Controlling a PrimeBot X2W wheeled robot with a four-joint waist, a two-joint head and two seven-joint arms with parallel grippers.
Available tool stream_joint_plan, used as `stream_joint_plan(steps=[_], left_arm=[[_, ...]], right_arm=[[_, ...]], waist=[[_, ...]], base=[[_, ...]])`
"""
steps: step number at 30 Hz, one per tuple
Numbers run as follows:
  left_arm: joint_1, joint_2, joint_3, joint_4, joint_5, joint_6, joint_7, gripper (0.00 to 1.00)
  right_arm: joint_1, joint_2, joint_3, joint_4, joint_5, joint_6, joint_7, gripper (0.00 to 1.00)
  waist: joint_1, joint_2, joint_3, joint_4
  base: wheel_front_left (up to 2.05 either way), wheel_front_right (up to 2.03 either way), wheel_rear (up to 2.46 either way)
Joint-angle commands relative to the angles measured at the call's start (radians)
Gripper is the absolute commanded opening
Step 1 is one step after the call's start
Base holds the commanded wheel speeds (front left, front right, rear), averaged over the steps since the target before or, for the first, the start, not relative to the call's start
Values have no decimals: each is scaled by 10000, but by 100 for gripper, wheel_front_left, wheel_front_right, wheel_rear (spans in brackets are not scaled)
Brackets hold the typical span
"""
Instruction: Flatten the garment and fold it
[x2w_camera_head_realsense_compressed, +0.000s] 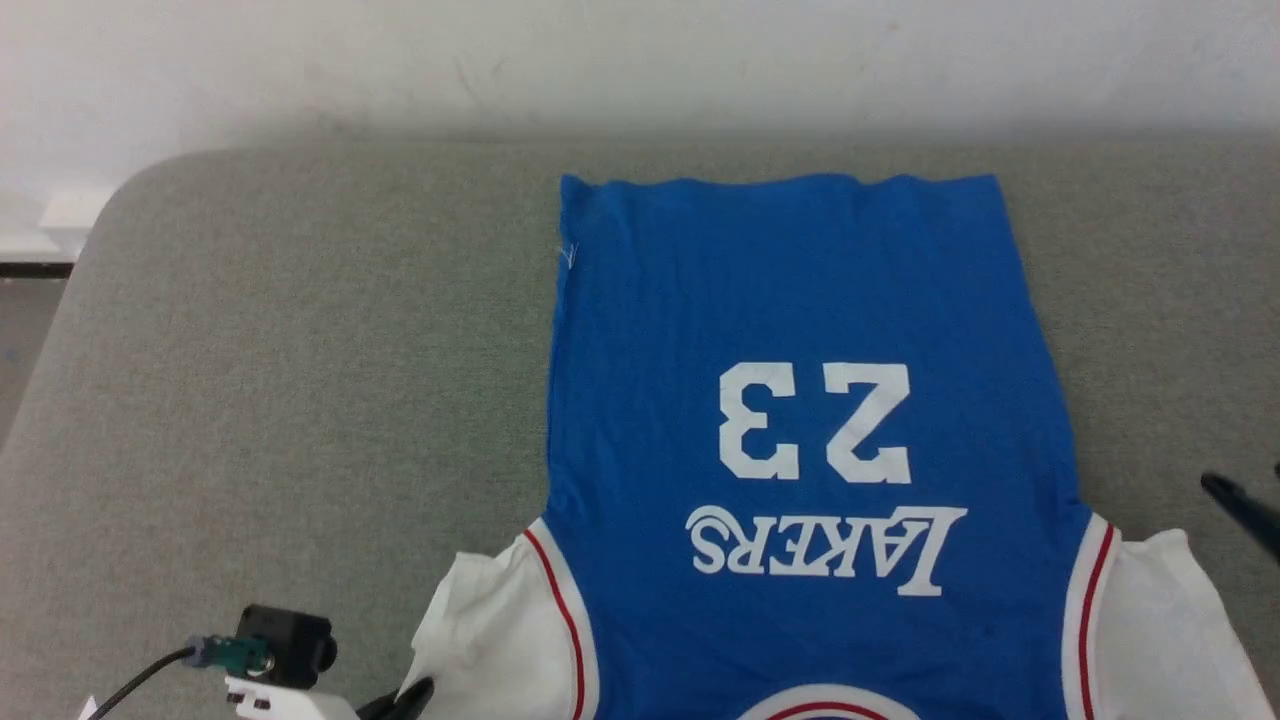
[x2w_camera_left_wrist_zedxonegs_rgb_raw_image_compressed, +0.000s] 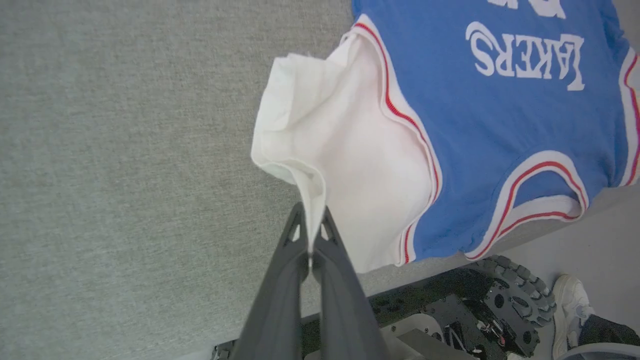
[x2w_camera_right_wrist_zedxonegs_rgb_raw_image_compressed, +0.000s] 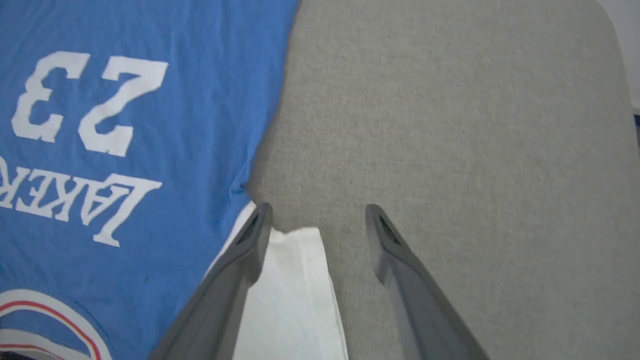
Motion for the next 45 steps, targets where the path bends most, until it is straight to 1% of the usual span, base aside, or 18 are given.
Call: stream_joint_plan(steps=[1,4,7,10,14,19,26,29,31,36,37,38,41,45], left_arm=[[-179,-113,-21,-126,-27,75,28,0],[-428,-258,-155,-476,64,105,42,0],[-748,-458,-380,-792,229,65,-7,0],[-1082,-770,-625,-1006,336,51,-71,0],[-1603,-1134,-989,-1211,600,-46,-193,0],[-2013,-1491,-1371,-1338,861,-147,-346,0],[-2270,-1846,-1774,-1465,1082,-194,-473,0],[-2255,-2024,-1787,-1554,1087,-108,-644,0],[-2206,-2156,-1781,-1574,1053,-48,-784,0],[-2097,-2250,-1848,-1429,1037,-55,-965,0],[-2106,-2253,-1859,-1385,1035,-68,-976,0],[-2117,-2254,-1862,-1340,1029,-75,-982,0],[-2163,-2234,-1830,-1217,1011,-82,-993,0],[-2201,-2177,-1738,-1028,978,-73,-1018,0]], right_arm=[[-367,0,20,-83,-83,-9,11,100],[-1510,5,202,-44,-222,-9,206,100],[-2817,82,324,376,-324,-9,583,100],[-4181,128,438,1059,-558,-9,998,100],[-5845,-62,524,2085,-1030,-9,1428,100],[-7495,-322,424,3474,-1678,-9,1758,100],[-8520,-702,112,5058,-2376,-9,1686,100],[-8819,-868,138,5489,-2730,-9,1594,100],[-8882,-1040,371,5696,-2912,-9,1506,100],[-8861,-1114,567,6300,-2847,-9,1427,100],[-8794,-1119,662,6387,-2819,-9,1472,47],[-8718,-1124,751,6458,-2771,-9,1502,0],[-8513,-1130,917,6611,-2582,-9,1526,0],[-8218,-1151,1177,6684,-2453,-9,1240,0]], waist=[[-1,-1,844,676],[-1,-1,1466,1142],[-1,-1,2135,1646],[-1,-1,2726,2131],[-1,-1,3521,2755],[-1,-1,4178,3355],[-1,-1,4565,3966],[-1,-1,4734,4058],[-1,-1,4785,4105],[-1,-1,4840,4102],[-1,-1,4828,4085],[-1,-1,4798,4051],[-1,-1,4639,3893],[-1,-1,4198,3524]], base=[[0,0,0],[0,0,0],[0,0,0],[0,0,0],[0,0,0],[0,0,0],[0,0,0],[0,0,0],[0,0,0],[0,0,0],[0,0,0],[0,0,0],[0,0,0],[0,0,0]])
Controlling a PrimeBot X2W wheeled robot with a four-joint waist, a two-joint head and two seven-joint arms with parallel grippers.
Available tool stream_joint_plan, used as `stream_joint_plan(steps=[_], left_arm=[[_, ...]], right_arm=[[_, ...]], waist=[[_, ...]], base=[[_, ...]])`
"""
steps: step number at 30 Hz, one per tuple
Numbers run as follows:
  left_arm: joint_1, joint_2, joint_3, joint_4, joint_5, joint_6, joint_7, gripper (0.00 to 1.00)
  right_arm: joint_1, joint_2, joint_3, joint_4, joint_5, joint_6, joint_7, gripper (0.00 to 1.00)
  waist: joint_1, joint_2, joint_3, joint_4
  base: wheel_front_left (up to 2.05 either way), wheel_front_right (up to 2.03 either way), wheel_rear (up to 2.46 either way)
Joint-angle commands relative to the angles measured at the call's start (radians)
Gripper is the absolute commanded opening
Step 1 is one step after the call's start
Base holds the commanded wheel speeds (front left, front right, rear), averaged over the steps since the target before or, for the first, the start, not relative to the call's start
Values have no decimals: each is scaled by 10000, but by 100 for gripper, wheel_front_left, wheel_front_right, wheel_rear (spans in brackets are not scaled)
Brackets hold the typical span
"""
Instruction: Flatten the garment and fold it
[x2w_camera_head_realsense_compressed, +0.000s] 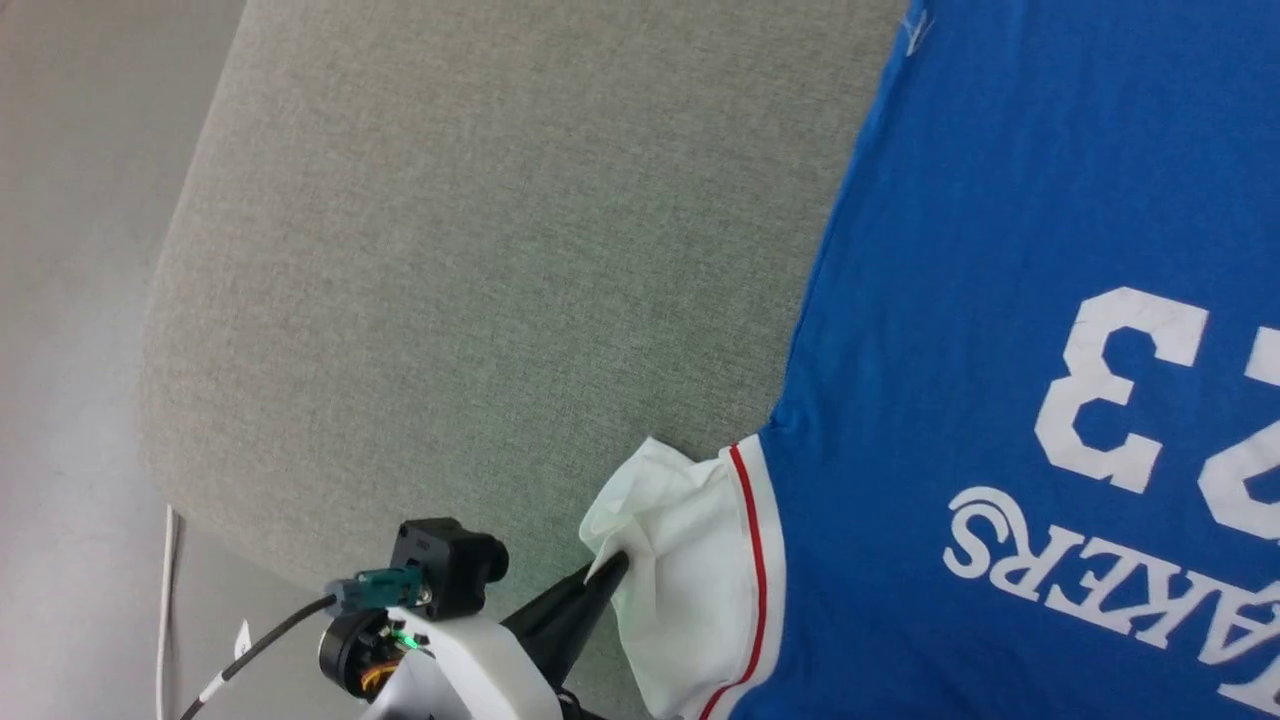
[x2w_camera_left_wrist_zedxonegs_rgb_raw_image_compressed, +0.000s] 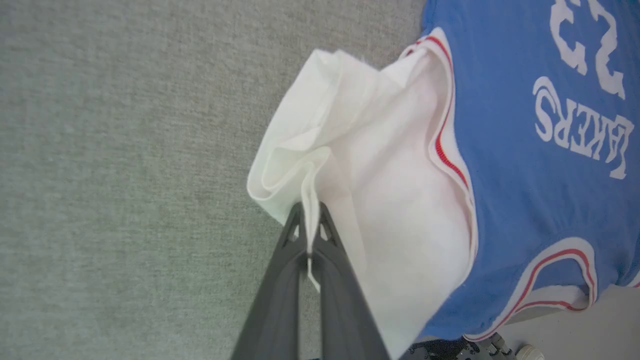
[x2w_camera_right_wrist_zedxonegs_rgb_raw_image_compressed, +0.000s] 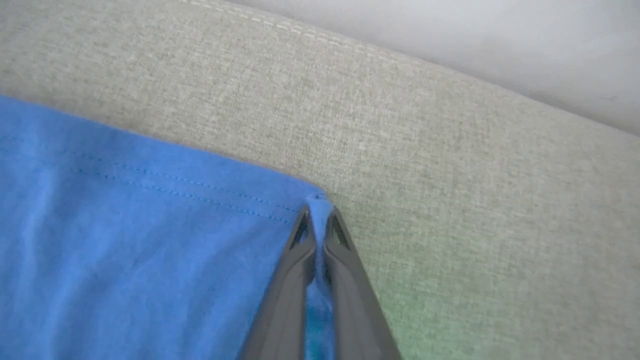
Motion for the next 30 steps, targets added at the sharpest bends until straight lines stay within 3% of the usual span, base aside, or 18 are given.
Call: stream_joint_plan(steps=[1,9,16,25,30], left_arm=[[-113,37,53,86,-53,19,-38,0],[323,172,459,638,-409,271,-114,0],[1028,474,915,862,-645,542,-271,0],[1672,522,1149,884,-852,766,-483,0],[1966,608,1278,890,-905,833,-614,0]], right_arm=[[971,185,257,581,76,-9,162,0],[2476,325,934,277,866,-9,-674,0],[4638,-78,1045,-1121,1841,-9,-1029,0],[8087,-24,-501,-3381,2428,-9,-572,0],[10233,639,-1907,-5020,2137,-9,506,0]], waist=[[0,0,-551,-480],[0,0,-2208,-1819],[0,0,-3535,-2976],[0,0,-4515,-3792],[0,0,-4828,-4024]], base=[[0,0,0],[0,0,0],[0,0,0],[0,0,0],[0,0,0]])
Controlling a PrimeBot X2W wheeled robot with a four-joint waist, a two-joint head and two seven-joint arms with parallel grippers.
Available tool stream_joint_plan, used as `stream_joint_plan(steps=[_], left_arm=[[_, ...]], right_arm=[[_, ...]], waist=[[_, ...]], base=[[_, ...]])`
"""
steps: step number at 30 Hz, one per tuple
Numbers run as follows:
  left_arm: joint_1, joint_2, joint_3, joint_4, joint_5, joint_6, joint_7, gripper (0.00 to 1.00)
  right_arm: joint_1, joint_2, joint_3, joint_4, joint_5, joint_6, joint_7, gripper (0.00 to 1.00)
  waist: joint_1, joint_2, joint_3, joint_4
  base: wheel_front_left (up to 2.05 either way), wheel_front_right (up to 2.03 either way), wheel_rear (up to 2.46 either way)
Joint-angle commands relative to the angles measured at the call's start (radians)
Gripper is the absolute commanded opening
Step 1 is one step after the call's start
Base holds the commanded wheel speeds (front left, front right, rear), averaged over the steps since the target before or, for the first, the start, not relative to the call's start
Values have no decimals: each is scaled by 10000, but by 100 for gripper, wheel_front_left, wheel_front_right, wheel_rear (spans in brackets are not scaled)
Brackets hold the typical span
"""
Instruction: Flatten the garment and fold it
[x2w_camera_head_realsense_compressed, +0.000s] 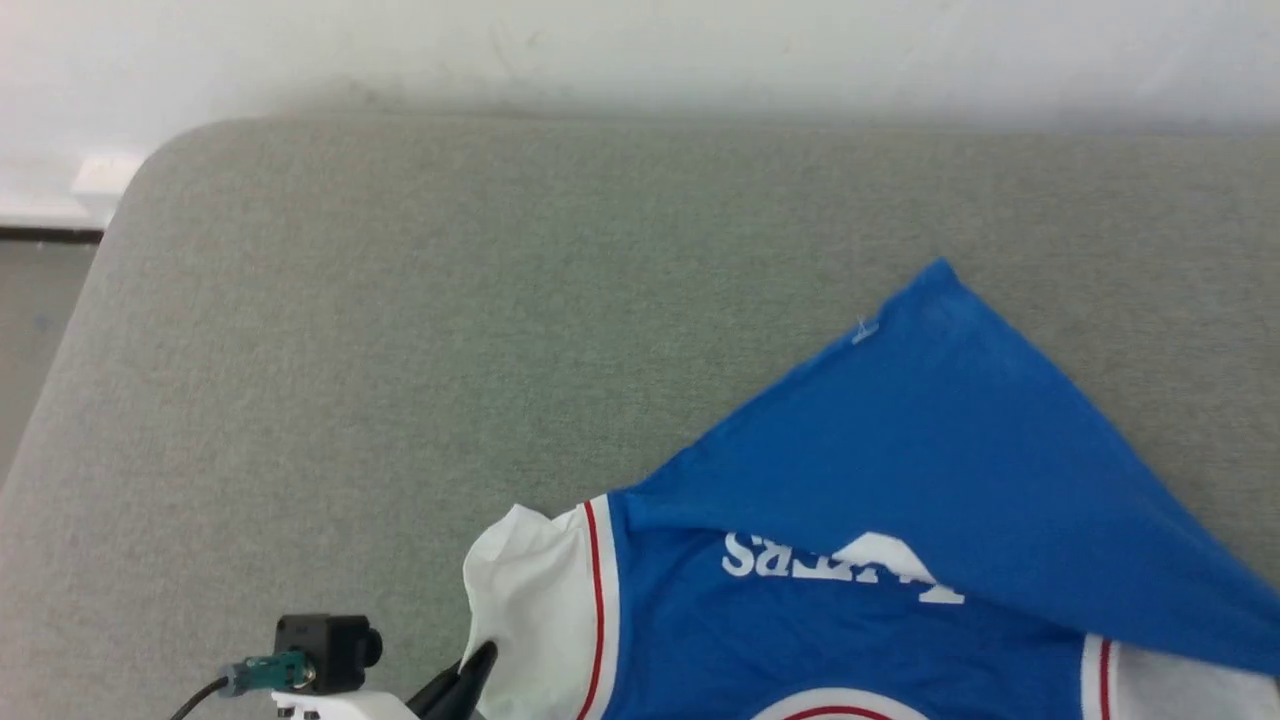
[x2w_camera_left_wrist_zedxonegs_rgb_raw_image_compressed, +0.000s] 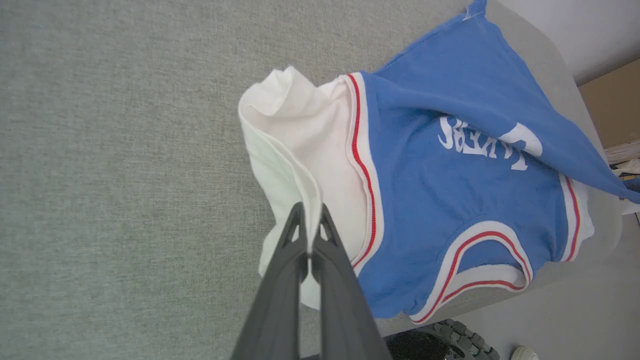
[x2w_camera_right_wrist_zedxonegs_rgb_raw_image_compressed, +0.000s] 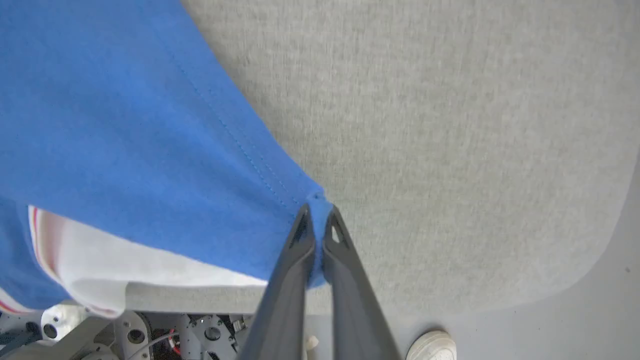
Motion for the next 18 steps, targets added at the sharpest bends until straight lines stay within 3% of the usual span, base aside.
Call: stream_joint_plan(steps=[1,6,11,12,13,18], left_arm=[[88,62,52,15,-8,40,-68,0],[114,41,117,11,-36,41,-214,0],[-4,-15,63,-11,23,-1,-327,0],[-30,-22,40,-12,32,-9,-322,0],[-56,-26,23,-15,41,-14,-321,0],[-152,-12,-19,-116,90,-24,-320,0]], right_arm=[[262,177,-134,-188,-119,-9,149,0],[1747,1232,-981,-1471,-564,-9,1266,0],[2290,1702,-944,-1762,-1144,-9,1540,0],[2234,1806,-960,-1776,-1150,-9,1468,69],[2163,1858,-962,-1790,-1156,-9,1426,100],[1462,1474,-753,-2199,-1177,-9,1364,100]], waist=[[2,-1,-692,-644],[2,-1,-768,-619],[2,-1,-744,-490],[2,-1,-740,-448],[2,-1,-738,-406],[2,-1,-659,-178]], base=[[0,0,0],[0,0,0],[0,0,0],[0,0,0],[0,0,0],[0,0,0]])
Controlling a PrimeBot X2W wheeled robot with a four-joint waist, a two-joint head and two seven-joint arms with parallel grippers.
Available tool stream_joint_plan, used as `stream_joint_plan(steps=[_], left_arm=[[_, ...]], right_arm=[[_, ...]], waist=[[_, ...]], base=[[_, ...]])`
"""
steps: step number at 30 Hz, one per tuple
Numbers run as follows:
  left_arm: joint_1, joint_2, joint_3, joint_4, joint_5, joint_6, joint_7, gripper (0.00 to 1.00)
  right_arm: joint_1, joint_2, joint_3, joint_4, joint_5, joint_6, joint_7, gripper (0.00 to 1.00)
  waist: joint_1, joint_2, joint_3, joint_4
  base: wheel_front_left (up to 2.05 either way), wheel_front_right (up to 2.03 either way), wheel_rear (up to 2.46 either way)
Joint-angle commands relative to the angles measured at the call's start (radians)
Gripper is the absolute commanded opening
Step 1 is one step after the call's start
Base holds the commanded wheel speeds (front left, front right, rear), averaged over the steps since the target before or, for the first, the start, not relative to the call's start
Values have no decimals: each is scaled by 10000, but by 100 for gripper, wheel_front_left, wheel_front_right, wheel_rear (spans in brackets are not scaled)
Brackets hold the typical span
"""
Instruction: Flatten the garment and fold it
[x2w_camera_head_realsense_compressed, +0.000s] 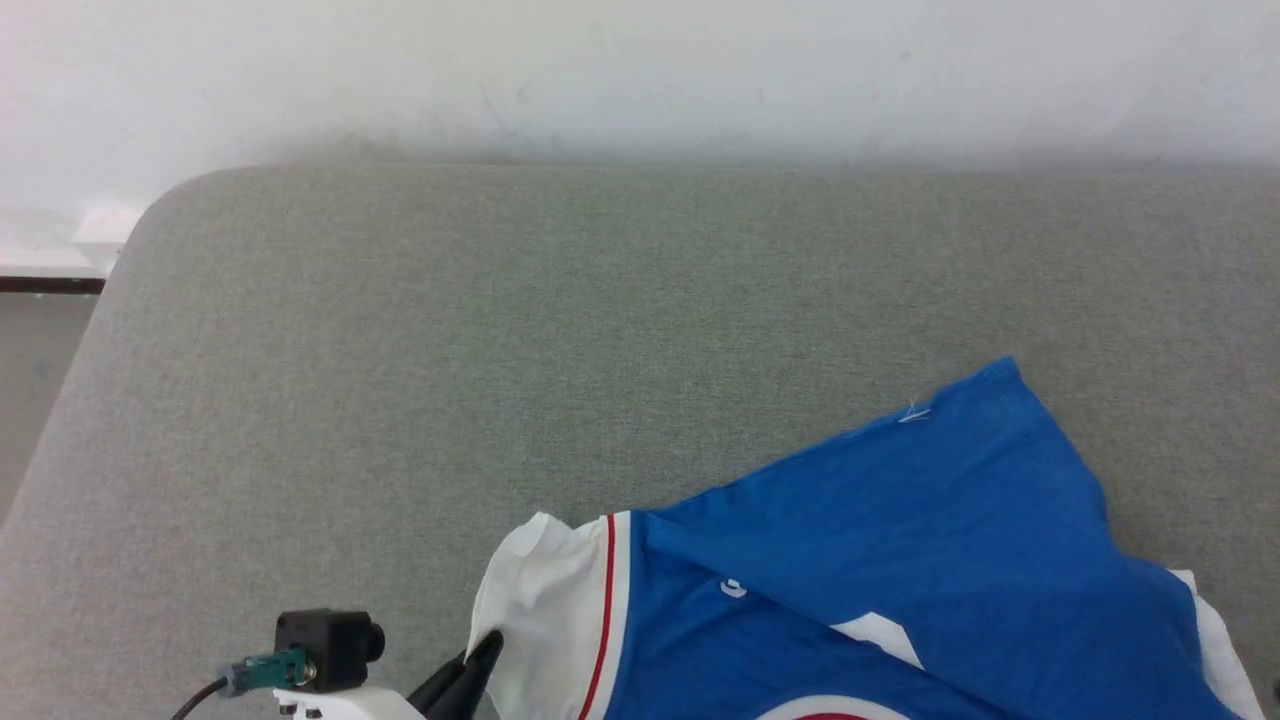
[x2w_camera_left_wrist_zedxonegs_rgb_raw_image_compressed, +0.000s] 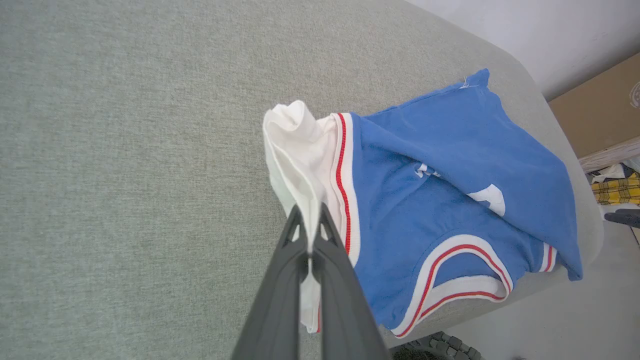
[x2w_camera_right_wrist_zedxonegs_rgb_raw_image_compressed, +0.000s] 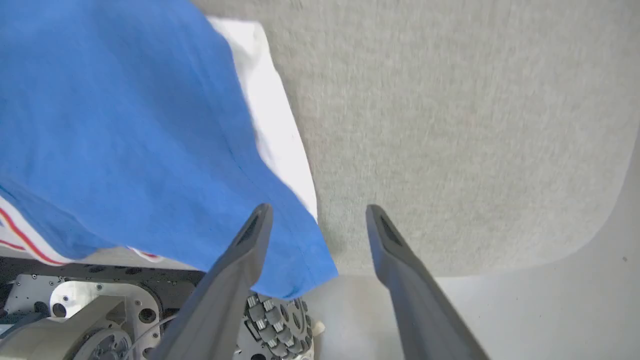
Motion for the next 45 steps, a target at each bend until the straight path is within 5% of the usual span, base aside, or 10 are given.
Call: stream_joint_plan(steps=[1,8,18,32,33,34,45], left_arm=[[-175,1,-14,-57,90,-20,-53,0],[-617,-59,-220,-403,289,-90,-4,0],[-1350,-454,-714,-724,629,-155,-13,0],[-1601,-779,-916,-226,603,-255,-285,0],[-1607,-785,-910,-202,592,-259,-302,0],[-1613,-789,-901,-179,578,-263,-316,0],[-1714,-619,-661,-50,508,-288,-443,0]], right_arm=[[-416,-81,90,-152,23,-9,-76,100],[-3011,-594,1492,-112,247,-9,-730,100],[-6218,-1137,3864,2281,17,-9,-1207,100],[-7002,-1773,6073,4543,656,-9,-1371,100],[-6944,-1841,6261,4573,702,-9,-1335,56],[-6892,-1904,6434,4609,733,-9,-1329,2],[-7549,-1865,6364,5075,999,-9,-2972,0]], waist=[[0,-1,90,117],[0,-1,766,672],[0,-1,1994,1832],[0,-1,2612,2652],[0,-1,2614,2654],[0,-1,2610,2651],[0,-1,1806,2056]], base=[[0,0,0],[0,0,0],[0,0,0],[0,0,0],[0,0,0],[0,0,0],[0,0,0]])
